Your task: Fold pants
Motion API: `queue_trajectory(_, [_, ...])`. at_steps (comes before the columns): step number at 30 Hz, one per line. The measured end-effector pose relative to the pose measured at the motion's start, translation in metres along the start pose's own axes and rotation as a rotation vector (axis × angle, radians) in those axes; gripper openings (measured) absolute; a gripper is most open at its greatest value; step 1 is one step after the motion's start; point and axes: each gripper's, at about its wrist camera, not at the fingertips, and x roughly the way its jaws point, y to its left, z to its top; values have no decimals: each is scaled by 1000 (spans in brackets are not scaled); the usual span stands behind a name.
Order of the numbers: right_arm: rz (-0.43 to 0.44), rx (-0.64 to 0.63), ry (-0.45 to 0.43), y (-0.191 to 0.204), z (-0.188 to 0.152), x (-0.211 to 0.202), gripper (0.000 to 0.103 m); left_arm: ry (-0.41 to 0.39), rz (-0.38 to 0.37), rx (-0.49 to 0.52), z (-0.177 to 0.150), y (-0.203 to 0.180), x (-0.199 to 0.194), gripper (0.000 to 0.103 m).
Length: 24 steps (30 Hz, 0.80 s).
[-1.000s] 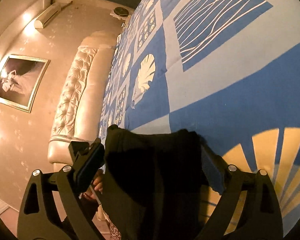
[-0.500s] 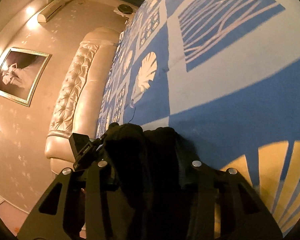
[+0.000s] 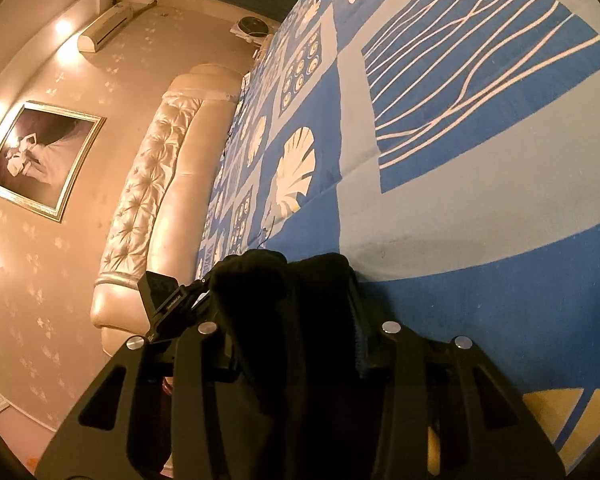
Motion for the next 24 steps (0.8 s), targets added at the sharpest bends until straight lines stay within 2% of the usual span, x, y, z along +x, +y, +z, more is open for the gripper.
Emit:
queue_trajectory(13, [35,40,-26,-15,-3,-3,41,-1,11,30,-2,-4,-3,26])
queue_trajectory(17, [56,58,-33,-22,-4,-7,44,0,5,21,-3,-3,-5,30])
queue_trajectory(19, [66,68,-39,-24,-5,-10,46,4,12,10,-3,-1,-6,44])
queue_trajectory(20, [70,70,-41,-26,-5,-11,48,6,30,-4,-4,1,-6,58])
queue_trajectory(21, [72,72,-46,-26,-6,-13,49,9,33,-18,-5,4,-7,64])
queue_trajectory(24, [84,83,-54,-27,-10,-20,55,8,19,-42,-8,9,-12,73])
